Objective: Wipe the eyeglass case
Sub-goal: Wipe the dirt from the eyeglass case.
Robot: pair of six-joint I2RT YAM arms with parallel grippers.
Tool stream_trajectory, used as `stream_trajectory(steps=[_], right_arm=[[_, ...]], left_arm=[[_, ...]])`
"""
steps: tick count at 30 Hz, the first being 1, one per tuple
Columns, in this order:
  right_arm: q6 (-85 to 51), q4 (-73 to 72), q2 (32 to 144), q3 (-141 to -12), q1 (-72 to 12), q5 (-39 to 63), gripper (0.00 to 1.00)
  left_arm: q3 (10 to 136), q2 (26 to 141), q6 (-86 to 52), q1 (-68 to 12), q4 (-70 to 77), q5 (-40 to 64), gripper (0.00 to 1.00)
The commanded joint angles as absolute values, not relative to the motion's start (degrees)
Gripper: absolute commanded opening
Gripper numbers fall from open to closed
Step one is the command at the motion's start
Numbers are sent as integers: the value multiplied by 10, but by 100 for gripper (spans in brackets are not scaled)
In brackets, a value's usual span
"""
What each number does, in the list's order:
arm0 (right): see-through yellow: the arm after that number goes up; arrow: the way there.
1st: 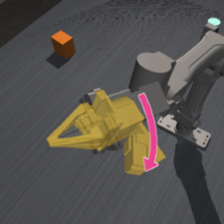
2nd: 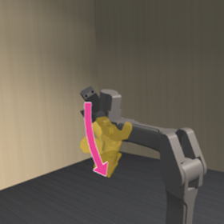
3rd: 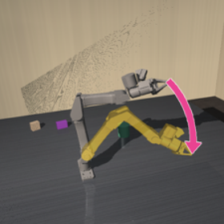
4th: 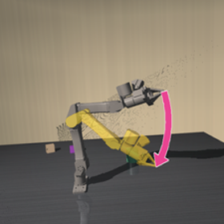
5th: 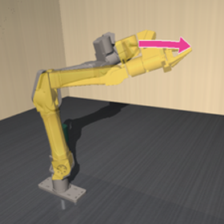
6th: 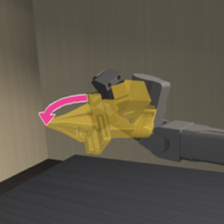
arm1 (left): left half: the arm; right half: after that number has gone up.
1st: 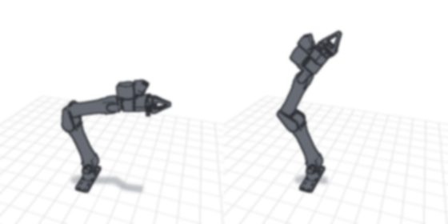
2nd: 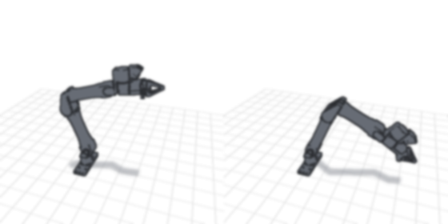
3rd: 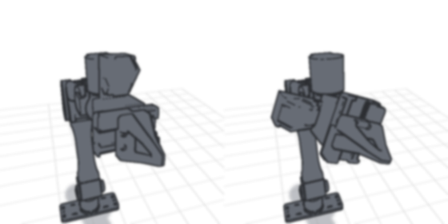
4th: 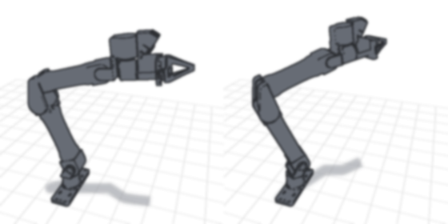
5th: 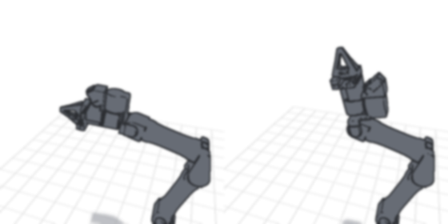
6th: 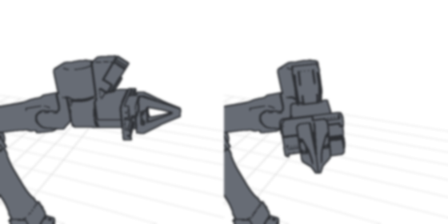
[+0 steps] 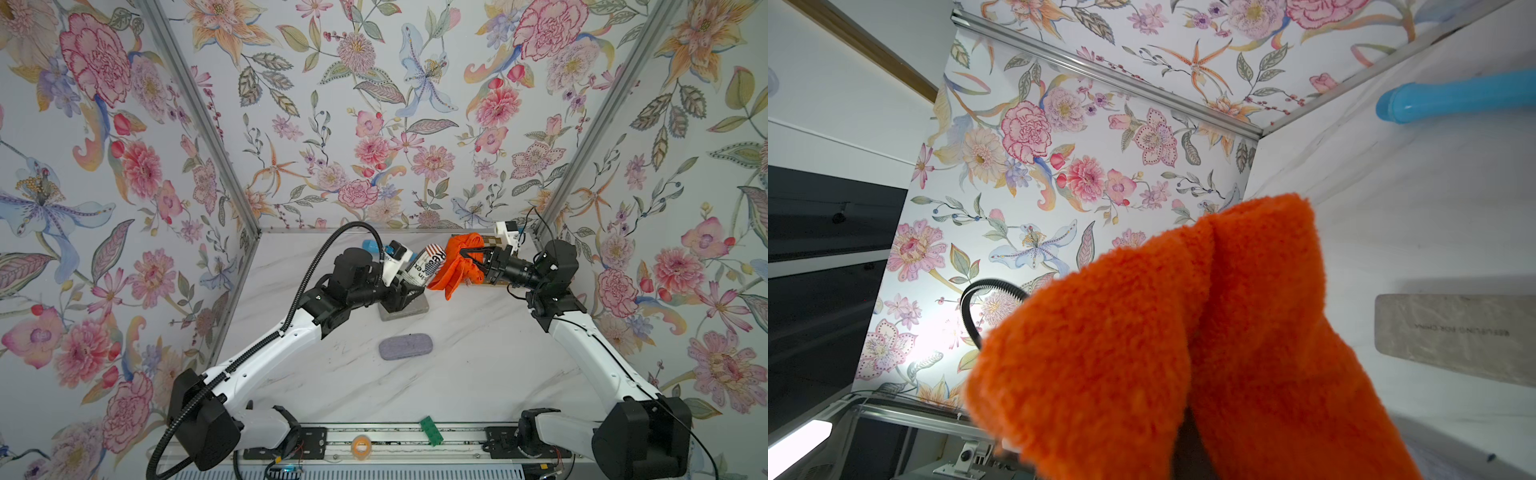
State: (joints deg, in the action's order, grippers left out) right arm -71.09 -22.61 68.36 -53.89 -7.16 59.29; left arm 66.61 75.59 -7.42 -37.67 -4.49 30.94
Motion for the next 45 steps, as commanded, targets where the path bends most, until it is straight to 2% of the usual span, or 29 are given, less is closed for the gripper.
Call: stream_trajectory(steps=[1, 7, 11, 16, 26, 31, 35, 38, 42, 45], right_arm=[[-663, -244, 643, -523, -104, 583, 0], [-635, -327, 642, -525, -210, 523, 0], [-573, -247, 666, -594, -200, 510, 0], [-576, -270, 668, -625, -174, 525, 0], [-499, -205, 628, -529, -264, 522, 0], [-403, -60, 666, -637, -229, 515, 0], [-395, -52, 715, -744, -177, 525, 0], [-387, -48, 738, -783, -178, 526, 0], [-365, -38, 731, -747, -216, 521, 0], [-363, -49, 698, -672, -254, 519, 0]], left_arm=[[669, 743, -216, -362, 80, 439, 30], [669, 766, -332, -362, 164, 508, 31], [644, 766, -383, -367, 207, 544, 32], [615, 758, -399, -368, 196, 548, 32], [637, 796, -481, -347, 281, 557, 31], [642, 801, -481, -349, 254, 577, 31], [609, 781, -475, -350, 239, 588, 31], [589, 768, -477, -350, 240, 586, 31], [591, 765, -485, -346, 259, 583, 31], [596, 772, -515, -340, 309, 582, 31]])
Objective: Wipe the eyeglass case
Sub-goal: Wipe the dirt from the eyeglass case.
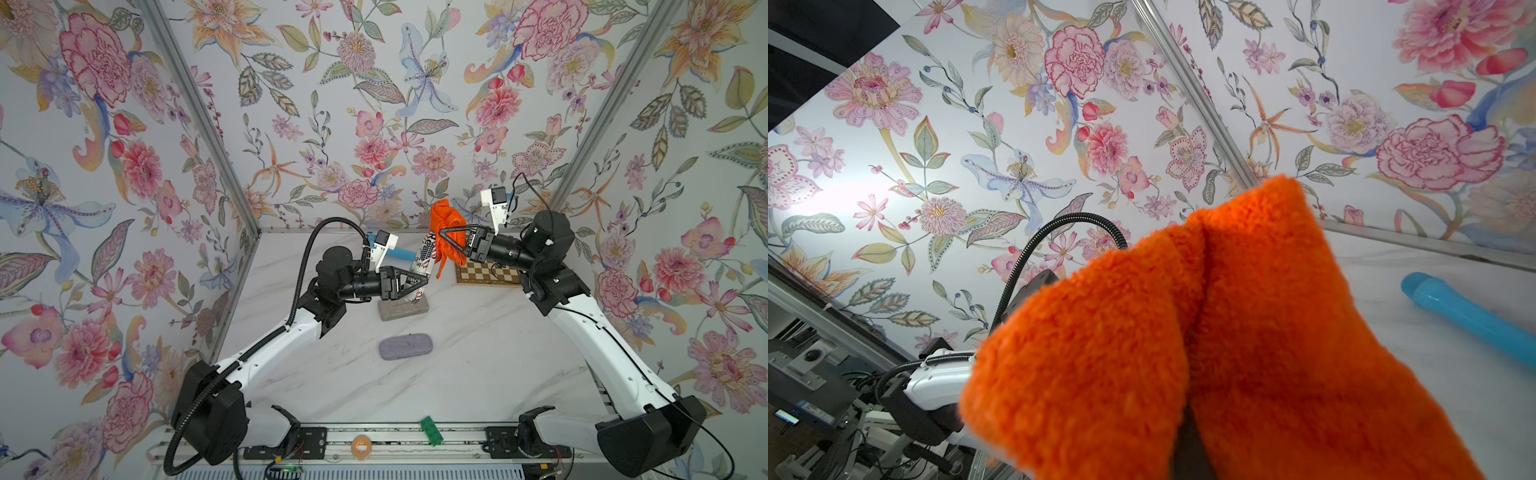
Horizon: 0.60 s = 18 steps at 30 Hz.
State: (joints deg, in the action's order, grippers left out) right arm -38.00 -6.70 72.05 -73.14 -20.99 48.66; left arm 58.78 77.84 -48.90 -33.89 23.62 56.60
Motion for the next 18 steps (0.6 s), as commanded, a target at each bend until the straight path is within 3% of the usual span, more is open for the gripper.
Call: stream_trajectory(steps=[1, 6, 12, 18], right_arm=[[-373, -63, 689, -646, -260, 518, 0], [-458, -180, 653, -546, -261, 506, 0], [-488, -235, 664, -546, -272, 501, 0], [-547, -342, 719, -540, -335, 520, 0]], left_arm=[[596, 776, -530, -335, 331, 581, 31], [592, 796, -605, -320, 442, 575, 31], [596, 802, -603, -319, 447, 540, 31], [597, 800, -619, -308, 479, 493, 31]])
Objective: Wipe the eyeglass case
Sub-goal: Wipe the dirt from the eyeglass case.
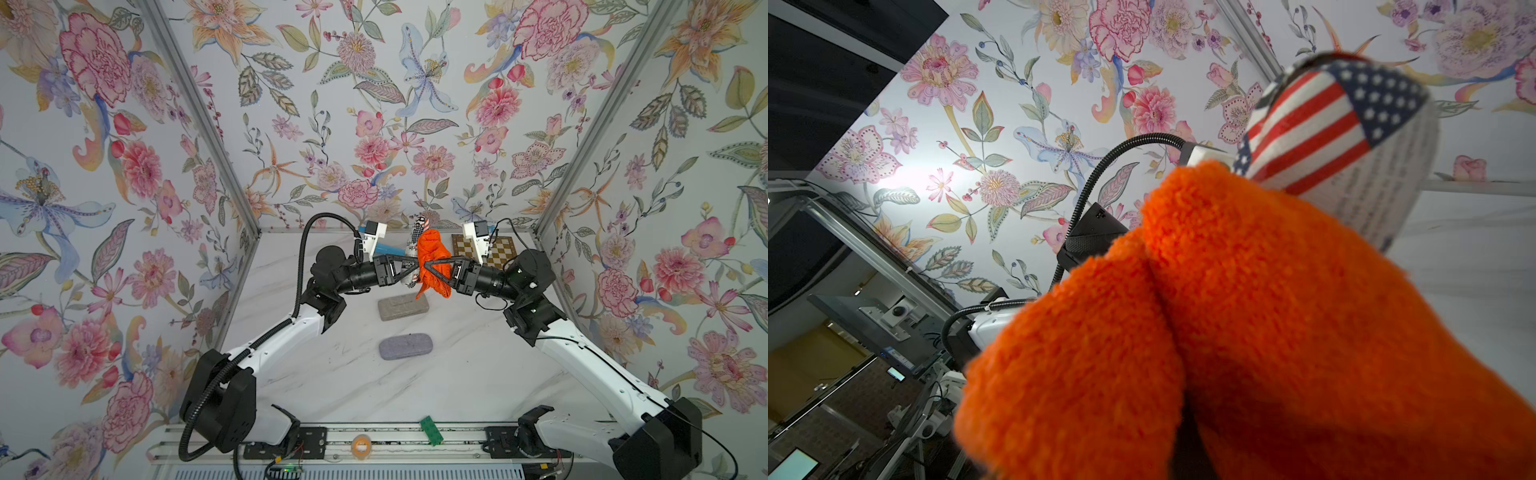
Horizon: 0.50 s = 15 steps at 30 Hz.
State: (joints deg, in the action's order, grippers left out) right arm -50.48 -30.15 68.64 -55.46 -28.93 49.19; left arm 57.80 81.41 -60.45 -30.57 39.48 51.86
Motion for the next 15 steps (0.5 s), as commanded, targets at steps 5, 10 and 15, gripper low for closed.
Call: stream_trajectory(steps=[5, 10, 15], right_arm=[[-601, -449, 741, -502, -362, 507, 0], [-616, -496, 725, -473, -351, 485, 0], [-611, -499, 727, -497, -292, 495, 0]], left_arm=[[596, 796, -639, -302, 505, 464, 31], [597, 791, -648, -299, 511, 456, 32], [581, 788, -672, -302, 535, 478, 32]])
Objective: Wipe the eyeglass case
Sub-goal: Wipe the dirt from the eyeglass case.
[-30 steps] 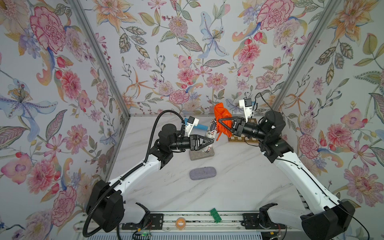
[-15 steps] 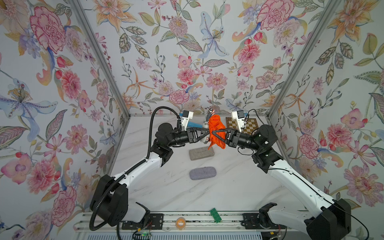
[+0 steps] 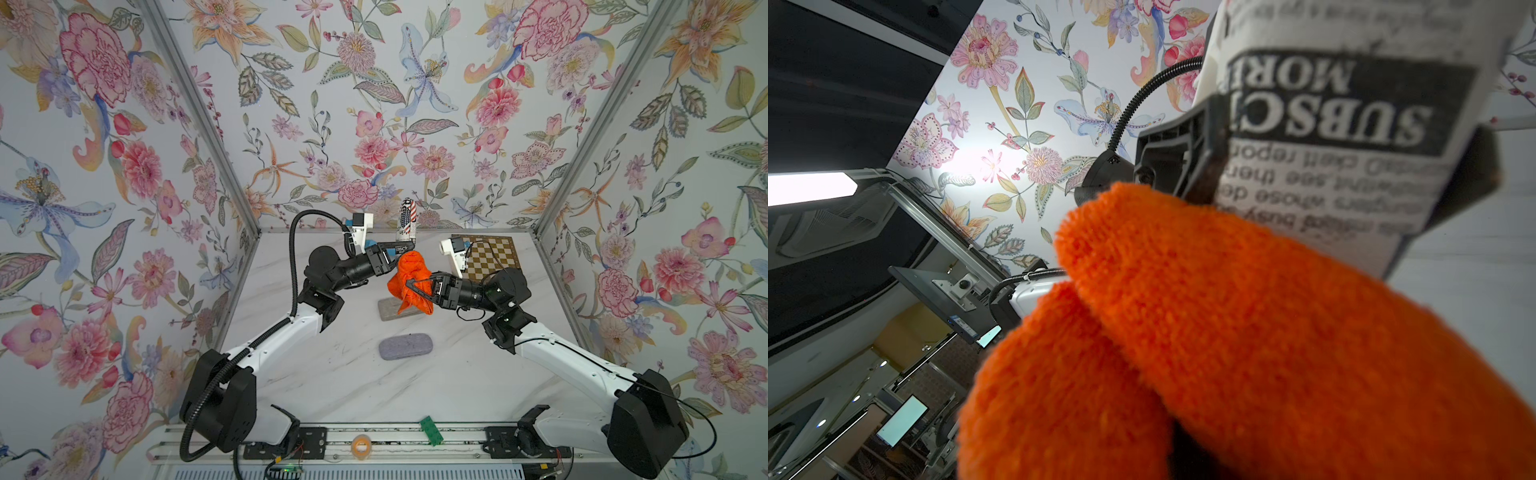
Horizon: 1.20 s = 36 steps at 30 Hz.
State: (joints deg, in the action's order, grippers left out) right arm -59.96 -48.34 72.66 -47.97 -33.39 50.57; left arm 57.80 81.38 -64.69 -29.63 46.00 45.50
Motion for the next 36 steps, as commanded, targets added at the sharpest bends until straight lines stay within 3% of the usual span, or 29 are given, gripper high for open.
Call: stream_trajectory(steps=[1, 5, 11, 23, 36], right_arm=[[-612, -499, 730, -503, -277, 496, 0], [-622, -505, 752, -557, -234, 508, 0], [-612, -480, 773, -610, -239, 518, 0], [-571, -429, 676, -471, -346, 472, 0], [-570, -414, 760, -654, -225, 535, 0]], left_arm=[[577, 786, -677, -303, 539, 483, 32], [558, 773, -669, -315, 520, 492, 32], [537, 767, -664, -330, 520, 492, 32], [609, 781, -587, -319, 396, 472, 32], [543, 752, -588, -342, 371, 494, 32]])
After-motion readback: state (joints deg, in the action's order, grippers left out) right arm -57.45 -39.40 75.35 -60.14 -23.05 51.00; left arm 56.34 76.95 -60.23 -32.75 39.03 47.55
